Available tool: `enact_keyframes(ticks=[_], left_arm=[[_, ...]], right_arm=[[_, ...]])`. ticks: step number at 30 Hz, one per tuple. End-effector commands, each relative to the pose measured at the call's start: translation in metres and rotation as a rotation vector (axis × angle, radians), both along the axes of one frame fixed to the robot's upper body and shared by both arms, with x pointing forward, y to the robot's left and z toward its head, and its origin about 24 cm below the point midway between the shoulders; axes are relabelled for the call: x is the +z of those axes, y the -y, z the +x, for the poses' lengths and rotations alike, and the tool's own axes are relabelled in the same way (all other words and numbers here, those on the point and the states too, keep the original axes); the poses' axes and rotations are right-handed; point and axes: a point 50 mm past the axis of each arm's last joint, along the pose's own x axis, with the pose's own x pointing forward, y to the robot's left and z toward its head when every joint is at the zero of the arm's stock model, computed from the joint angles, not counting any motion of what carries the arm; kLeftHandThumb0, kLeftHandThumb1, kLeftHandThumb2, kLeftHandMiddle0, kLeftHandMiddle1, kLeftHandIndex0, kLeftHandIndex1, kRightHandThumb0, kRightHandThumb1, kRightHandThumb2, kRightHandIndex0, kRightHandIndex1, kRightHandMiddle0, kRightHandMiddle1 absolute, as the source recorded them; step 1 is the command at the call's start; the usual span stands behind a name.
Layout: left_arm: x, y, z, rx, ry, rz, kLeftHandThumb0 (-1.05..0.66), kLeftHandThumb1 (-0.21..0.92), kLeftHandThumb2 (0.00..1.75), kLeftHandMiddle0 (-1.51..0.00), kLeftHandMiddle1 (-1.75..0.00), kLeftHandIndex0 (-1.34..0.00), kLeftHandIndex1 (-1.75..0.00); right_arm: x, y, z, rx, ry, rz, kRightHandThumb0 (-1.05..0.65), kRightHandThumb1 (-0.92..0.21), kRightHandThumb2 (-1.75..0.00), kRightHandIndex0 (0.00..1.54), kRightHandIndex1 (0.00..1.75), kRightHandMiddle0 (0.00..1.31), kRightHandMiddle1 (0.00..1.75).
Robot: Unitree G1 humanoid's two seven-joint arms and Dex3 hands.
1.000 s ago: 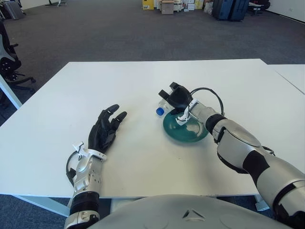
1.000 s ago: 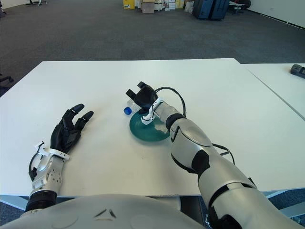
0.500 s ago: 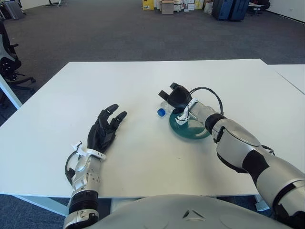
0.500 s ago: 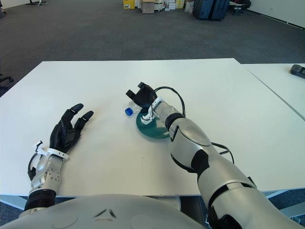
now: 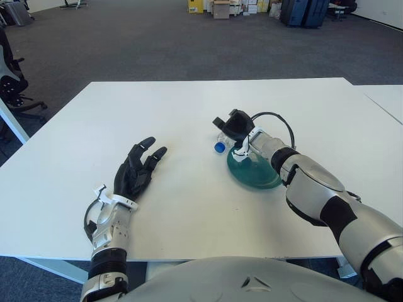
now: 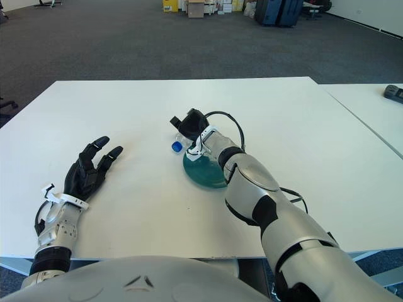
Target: Put the bottle into the plate.
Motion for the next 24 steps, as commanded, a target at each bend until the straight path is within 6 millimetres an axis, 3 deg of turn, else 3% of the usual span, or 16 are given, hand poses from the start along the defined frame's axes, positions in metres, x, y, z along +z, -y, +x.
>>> enact_keyframes(ticks=[1, 24], left_arm=[[0.0008, -0.0017, 0.0025, -0.006, 0.0, -0.001, -0.88, 0.92, 0.93, -0.61, -0.9, -0.23, -1.05], [-0.0006, -0.0028, 0.0025, -0.017, -0.013, 0.016, -0.89, 0.92, 0.98, -0.64, -0.84, -0.24, -1.02]], right_arm=[[-0.0013, 0.0058, 0.0009, -0.019, -0.015, -0.009, 0.0, -0.1, -1.55, 0.77, 1.75, 0.59, 1.68], [-0.0047, 0.008, 0.0037, -0.167, -0.178, 0.06, 0.0, -0.2, -1.45, 0.71, 1.71, 0.47, 1.75]])
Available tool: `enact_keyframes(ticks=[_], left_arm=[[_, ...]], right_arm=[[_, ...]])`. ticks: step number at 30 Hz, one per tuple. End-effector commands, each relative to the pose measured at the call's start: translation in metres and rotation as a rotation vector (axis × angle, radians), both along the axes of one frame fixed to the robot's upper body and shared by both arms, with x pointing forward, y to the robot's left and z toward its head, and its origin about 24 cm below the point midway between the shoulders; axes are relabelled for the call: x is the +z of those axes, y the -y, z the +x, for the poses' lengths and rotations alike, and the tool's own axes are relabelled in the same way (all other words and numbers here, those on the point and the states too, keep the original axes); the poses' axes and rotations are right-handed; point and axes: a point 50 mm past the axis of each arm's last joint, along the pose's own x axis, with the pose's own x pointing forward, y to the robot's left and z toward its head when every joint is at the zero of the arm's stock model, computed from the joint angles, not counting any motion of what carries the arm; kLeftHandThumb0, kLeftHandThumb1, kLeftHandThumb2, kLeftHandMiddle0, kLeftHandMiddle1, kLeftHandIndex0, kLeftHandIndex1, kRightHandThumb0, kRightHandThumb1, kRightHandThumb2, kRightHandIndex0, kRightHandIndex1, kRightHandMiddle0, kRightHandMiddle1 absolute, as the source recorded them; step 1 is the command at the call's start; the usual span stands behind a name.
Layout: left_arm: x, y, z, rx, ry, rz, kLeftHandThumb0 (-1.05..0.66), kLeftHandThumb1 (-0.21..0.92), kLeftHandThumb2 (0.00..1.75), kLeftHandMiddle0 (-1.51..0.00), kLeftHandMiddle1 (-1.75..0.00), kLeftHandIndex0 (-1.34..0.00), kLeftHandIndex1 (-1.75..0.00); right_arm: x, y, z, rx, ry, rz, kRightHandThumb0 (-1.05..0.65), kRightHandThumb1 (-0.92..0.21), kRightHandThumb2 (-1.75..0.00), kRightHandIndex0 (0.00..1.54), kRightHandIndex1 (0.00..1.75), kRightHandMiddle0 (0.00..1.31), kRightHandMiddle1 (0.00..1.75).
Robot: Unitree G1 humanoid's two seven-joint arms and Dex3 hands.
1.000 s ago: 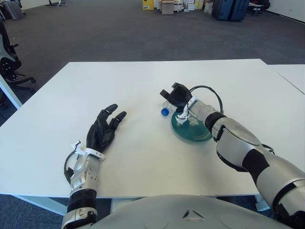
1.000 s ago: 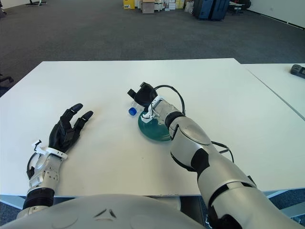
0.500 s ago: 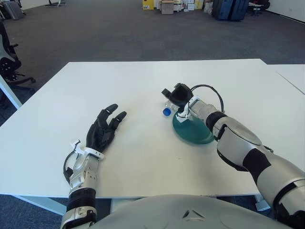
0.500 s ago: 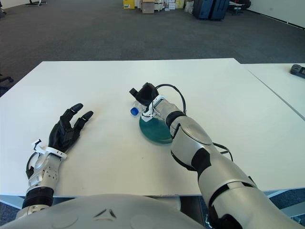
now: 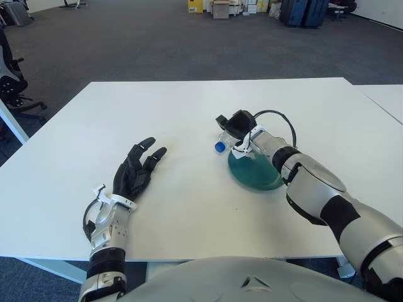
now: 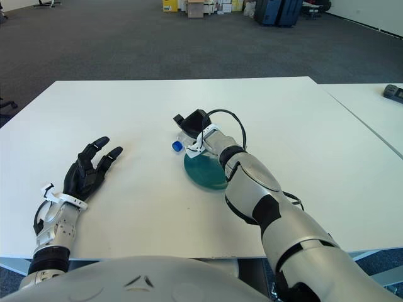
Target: Put the bottle into the plate.
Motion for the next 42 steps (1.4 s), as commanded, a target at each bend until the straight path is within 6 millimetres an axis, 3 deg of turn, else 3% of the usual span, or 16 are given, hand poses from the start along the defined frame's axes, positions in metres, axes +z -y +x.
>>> enact_keyframes(ticks=[1, 10, 27, 42], left_arm=[[0.0, -0.001, 0.002, -0.011, -0.005, 0.005, -0.89, 0.92, 0.98, -0.65, -0.84, -0.24, -1.02], [-0.002, -0.002, 0.005, -0.014, 0.003, -0.007, -0.89, 0.92, 0.98, -0.66, -0.89, -0.34, -1.09], [-0.005, -0.002, 0.014, -0.007, -0.004, -0.006, -0.86, 0.92, 0.92, -0.64, -0.98, -0.36, -1.14], [-0.009, -0.002, 0.019, -0.014, -0.008, 0.014, -0.87, 0.92, 0.95, -0.64, -1.05, -0.36, -1.15]], right_arm=[[-0.006, 0.005, -0.001, -0.04, -0.054, -0.005, 0.0, -0.21, -1.44, 0.71, 1.71, 0.46, 1.75], [0.011, 0.002, 0.007, -0.026, -0.06, 0.087, 0.0, -0.22, -1.41, 0.71, 1.66, 0.45, 1.75], [0.045, 0.014, 0.023, -0.022, 0.061, 0.233, 0.0, -0.23, -1.41, 0.69, 1.71, 0.44, 1.75], [0.056, 0.021, 0.028, -0.063, 0.085, 0.331, 0.0, -0.23, -1.43, 0.68, 1.74, 0.44, 1.75]])
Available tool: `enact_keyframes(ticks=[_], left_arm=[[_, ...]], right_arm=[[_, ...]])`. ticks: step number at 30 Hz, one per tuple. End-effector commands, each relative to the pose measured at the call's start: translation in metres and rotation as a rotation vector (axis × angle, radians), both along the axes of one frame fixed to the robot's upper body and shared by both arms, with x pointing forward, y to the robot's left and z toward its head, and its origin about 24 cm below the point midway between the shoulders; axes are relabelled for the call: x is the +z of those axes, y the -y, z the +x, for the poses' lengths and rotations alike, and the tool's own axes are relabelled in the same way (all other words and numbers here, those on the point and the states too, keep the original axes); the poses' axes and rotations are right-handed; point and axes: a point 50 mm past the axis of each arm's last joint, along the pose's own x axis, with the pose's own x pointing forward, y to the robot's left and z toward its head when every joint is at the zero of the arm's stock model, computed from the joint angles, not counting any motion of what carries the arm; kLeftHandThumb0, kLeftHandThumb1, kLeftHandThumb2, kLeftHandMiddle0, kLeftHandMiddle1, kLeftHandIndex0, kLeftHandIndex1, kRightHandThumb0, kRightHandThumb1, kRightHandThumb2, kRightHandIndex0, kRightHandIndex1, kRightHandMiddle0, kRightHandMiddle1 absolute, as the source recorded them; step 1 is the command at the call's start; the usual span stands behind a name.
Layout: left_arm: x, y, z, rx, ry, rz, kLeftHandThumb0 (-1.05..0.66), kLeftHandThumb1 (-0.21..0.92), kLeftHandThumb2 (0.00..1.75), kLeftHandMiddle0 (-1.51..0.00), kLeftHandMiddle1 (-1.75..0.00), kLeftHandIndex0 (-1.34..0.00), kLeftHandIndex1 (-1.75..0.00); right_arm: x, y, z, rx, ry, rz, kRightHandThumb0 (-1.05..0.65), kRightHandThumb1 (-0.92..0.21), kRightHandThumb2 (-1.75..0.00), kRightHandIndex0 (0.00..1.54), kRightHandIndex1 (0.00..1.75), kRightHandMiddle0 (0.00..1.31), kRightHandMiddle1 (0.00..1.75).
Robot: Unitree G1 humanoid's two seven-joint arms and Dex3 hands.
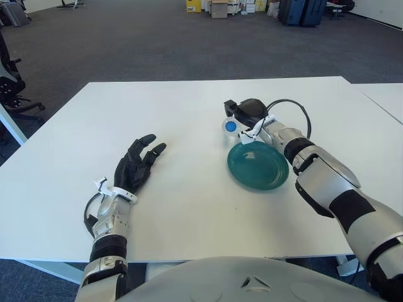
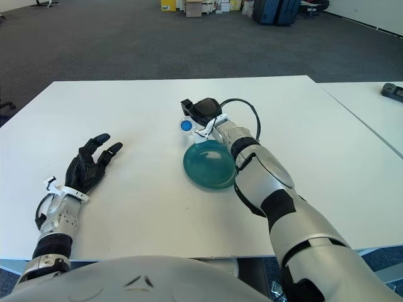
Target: Put the bottle into the plate.
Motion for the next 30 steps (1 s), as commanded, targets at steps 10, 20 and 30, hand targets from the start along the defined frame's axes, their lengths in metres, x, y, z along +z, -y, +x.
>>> enact_keyframes(ticks=[10, 20, 30], left_arm=[[-0.006, 0.001, 0.001, -0.019, -0.022, -0.016, -0.87, 0.92, 0.97, -0.64, -1.06, -0.38, -1.15], [-0.008, 0.001, 0.006, -0.025, -0.031, -0.022, -0.87, 0.92, 0.95, -0.63, -1.06, -0.36, -1.16], [-0.01, 0.002, 0.016, -0.049, -0.041, -0.026, -0.88, 0.92, 0.94, -0.61, -1.06, -0.34, -1.16]], right_arm=[[0.027, -0.001, 0.012, -0.02, 0.091, 0.073, 0.0, -0.23, -1.43, 0.68, 1.74, 0.44, 1.75], [0.034, 0.007, 0.015, -0.041, 0.104, 0.086, 0.0, -0.22, -1.44, 0.69, 1.74, 0.45, 1.75], [0.041, 0.019, 0.016, -0.032, 0.124, 0.134, 0.0, -0.2, -1.47, 0.7, 1.74, 0.47, 1.75]])
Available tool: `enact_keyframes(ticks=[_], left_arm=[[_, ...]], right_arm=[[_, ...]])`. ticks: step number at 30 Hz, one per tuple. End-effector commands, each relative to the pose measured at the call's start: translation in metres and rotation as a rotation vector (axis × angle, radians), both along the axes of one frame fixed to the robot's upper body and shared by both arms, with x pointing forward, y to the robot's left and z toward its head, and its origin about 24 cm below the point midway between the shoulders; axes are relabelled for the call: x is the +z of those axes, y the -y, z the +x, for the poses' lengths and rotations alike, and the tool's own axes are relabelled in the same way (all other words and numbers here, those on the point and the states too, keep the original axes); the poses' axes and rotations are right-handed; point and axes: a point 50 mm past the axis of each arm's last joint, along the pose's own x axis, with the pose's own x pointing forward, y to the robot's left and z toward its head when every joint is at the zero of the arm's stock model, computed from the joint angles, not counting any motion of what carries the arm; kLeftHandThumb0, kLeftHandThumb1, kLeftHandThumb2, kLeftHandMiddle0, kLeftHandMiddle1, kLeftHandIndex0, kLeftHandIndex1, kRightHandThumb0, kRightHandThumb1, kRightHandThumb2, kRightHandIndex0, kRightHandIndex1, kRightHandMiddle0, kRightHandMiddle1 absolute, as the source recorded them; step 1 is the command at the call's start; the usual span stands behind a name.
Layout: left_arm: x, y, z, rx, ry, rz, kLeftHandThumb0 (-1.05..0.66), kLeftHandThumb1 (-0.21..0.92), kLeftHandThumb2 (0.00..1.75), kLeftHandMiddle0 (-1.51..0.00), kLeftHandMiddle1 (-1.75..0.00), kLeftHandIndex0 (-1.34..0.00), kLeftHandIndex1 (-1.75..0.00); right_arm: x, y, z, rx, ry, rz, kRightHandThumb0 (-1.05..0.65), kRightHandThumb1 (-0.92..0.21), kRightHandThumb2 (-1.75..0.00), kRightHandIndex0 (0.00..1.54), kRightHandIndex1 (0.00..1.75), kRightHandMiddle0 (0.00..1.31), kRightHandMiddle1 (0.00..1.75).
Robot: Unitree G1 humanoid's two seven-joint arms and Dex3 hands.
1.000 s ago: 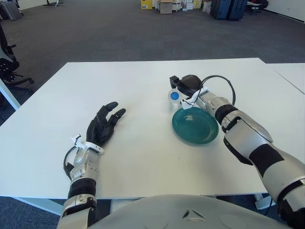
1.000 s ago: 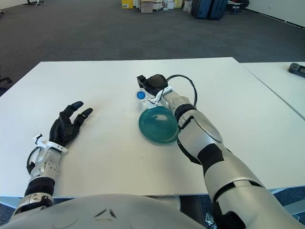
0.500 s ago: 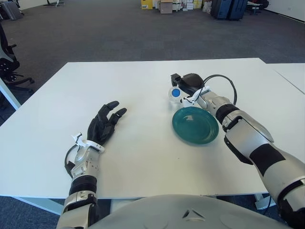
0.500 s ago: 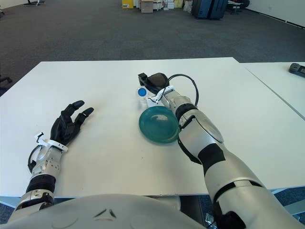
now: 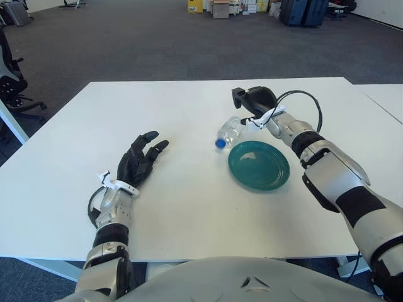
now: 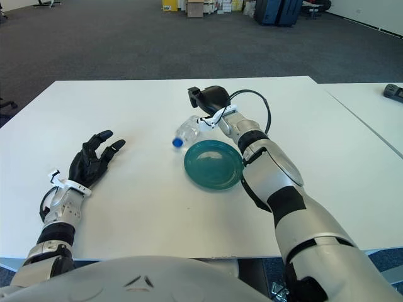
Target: Put the bottle into the plate.
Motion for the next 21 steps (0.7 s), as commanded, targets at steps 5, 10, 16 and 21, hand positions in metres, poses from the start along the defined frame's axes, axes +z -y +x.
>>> enact_keyframes(ticks=[5, 10, 16, 21], left_arm=[[-0.008, 0.002, 0.005, -0.019, -0.046, -0.002, -0.89, 0.92, 0.95, -0.62, -1.05, -0.34, -1.17], [-0.009, 0.002, 0.01, -0.028, -0.054, 0.004, -0.89, 0.92, 0.97, -0.63, -1.03, -0.36, -1.15], [-0.01, 0.003, 0.013, -0.035, -0.06, 0.008, -0.89, 0.92, 0.97, -0.63, -1.01, -0.36, -1.15], [-0.01, 0.003, 0.014, -0.037, -0.06, 0.013, -0.9, 0.92, 0.97, -0.63, -1.0, -0.35, -1.14]], right_arm=[[0.018, 0.008, 0.004, 0.024, 0.071, 0.049, 0.0, -0.15, -1.52, 0.74, 1.75, 0.51, 1.75], [0.027, 0.011, 0.005, 0.037, 0.125, 0.041, 0.0, -0.13, -1.54, 0.75, 1.75, 0.52, 1.75], [0.029, 0.014, 0.006, 0.028, 0.126, 0.07, 0.0, -0.15, -1.52, 0.73, 1.75, 0.5, 1.75], [0.03, 0.016, 0.006, 0.014, 0.118, 0.087, 0.0, -0.13, -1.54, 0.75, 1.75, 0.52, 1.75]])
